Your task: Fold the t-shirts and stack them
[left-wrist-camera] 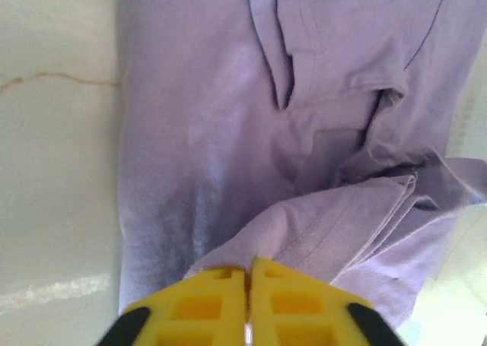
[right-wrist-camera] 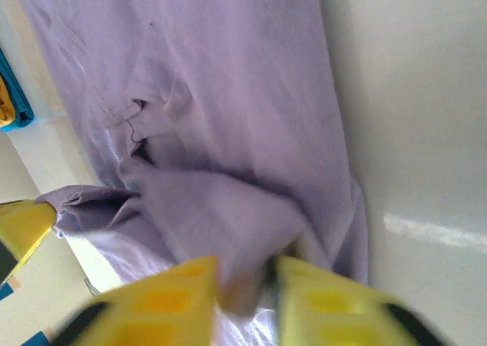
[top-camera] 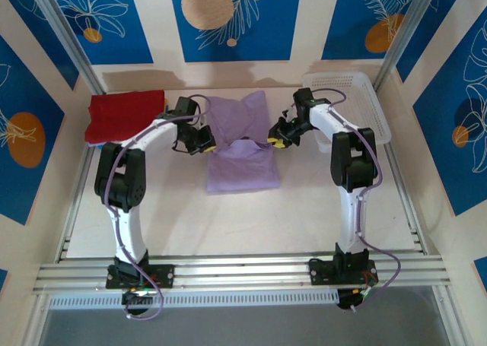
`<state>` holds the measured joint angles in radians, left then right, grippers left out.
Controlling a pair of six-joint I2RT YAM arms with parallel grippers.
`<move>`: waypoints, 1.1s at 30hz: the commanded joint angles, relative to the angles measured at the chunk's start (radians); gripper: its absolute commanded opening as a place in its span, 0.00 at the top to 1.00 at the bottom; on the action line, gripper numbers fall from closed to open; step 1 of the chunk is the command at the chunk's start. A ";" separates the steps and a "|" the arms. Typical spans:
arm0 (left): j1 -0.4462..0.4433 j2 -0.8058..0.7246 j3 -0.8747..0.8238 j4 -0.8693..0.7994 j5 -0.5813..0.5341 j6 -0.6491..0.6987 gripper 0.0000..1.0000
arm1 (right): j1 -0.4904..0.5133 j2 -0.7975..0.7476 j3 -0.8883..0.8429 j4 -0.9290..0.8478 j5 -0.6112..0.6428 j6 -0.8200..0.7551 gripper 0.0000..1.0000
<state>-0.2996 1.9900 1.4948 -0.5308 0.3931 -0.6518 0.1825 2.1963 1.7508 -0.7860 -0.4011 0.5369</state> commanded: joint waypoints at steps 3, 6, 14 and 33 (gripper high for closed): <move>0.056 -0.022 0.034 0.036 0.029 -0.007 0.61 | -0.019 -0.035 0.058 -0.062 -0.050 -0.051 0.30; 0.065 -0.064 0.007 0.065 0.023 -0.025 0.54 | -0.016 -0.088 0.037 -0.068 -0.038 -0.053 0.29; 0.033 -0.127 -0.104 0.112 0.056 -0.064 0.52 | 0.020 -0.203 -0.138 0.021 -0.061 -0.009 0.30; -0.147 -0.183 -0.389 0.133 -0.043 -0.067 0.49 | 0.126 -0.207 -0.472 0.178 -0.078 0.077 0.34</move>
<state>-0.4297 1.8057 1.1419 -0.3958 0.3691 -0.7269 0.3073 2.0064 1.3109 -0.6224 -0.4606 0.6006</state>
